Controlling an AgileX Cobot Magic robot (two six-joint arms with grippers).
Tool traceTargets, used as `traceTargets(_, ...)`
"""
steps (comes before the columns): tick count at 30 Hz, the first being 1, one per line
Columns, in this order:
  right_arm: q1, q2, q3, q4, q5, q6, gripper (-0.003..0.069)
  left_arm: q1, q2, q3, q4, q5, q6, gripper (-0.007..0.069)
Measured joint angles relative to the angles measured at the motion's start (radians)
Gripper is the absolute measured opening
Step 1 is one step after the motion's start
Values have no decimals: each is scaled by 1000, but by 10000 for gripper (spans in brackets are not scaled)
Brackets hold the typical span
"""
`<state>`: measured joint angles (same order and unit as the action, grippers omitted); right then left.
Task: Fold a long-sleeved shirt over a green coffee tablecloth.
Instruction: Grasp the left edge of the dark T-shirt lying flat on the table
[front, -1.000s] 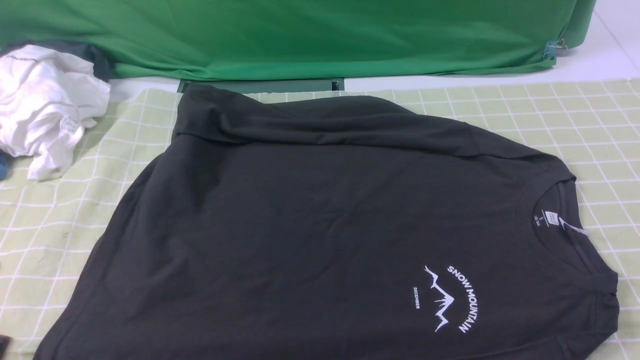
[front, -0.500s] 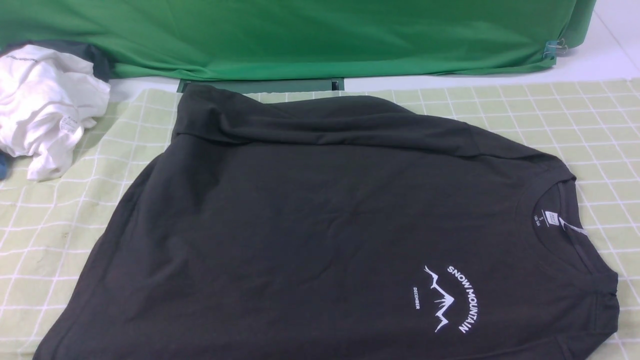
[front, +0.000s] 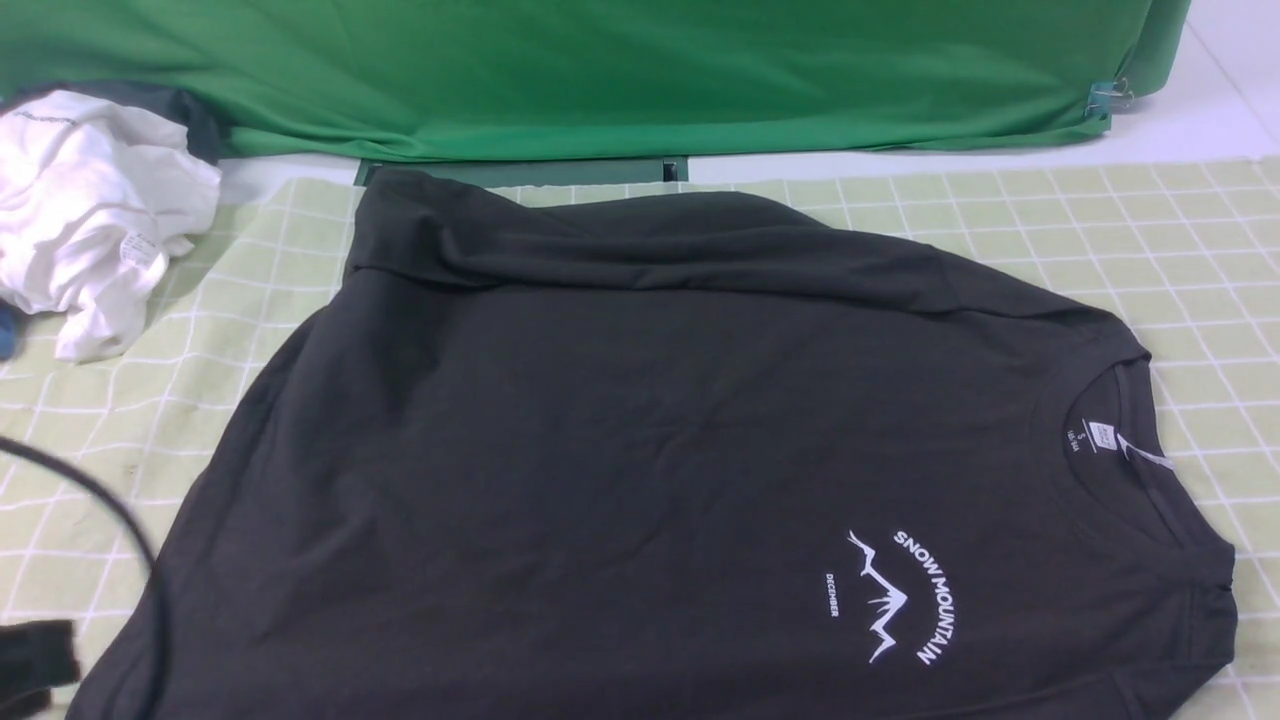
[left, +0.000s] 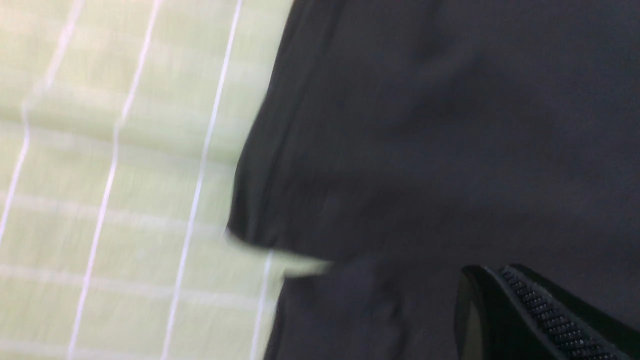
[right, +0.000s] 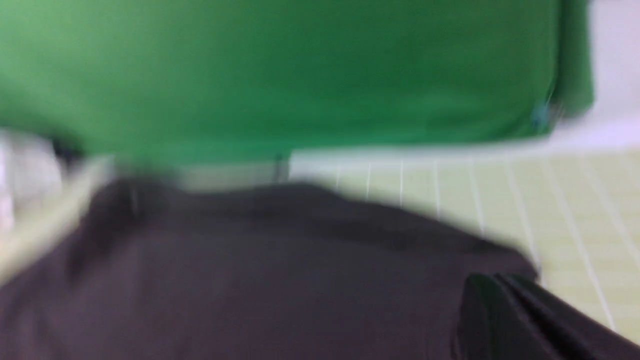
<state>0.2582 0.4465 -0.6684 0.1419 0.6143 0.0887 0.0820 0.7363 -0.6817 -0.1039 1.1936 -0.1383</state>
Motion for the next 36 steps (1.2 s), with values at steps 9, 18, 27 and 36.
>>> traceTargets(9, 142, 319, -130, 53, 205, -144, 6, -10, 273, 83, -44, 2, 361, 17)
traceTargets(18, 269, 396, -130, 76, 95, -171, 10, -136, 364, 139, -81, -251, 524, 34)
traceTargets(27, 280, 399, -131, 77, 23, -174, 15, -142, 484, 139, -27, -256, 508, 313)
traceTargets(36, 280, 399, -131, 77, 6, -174, 17, -142, 635, 139, -25, -276, 582, 496)
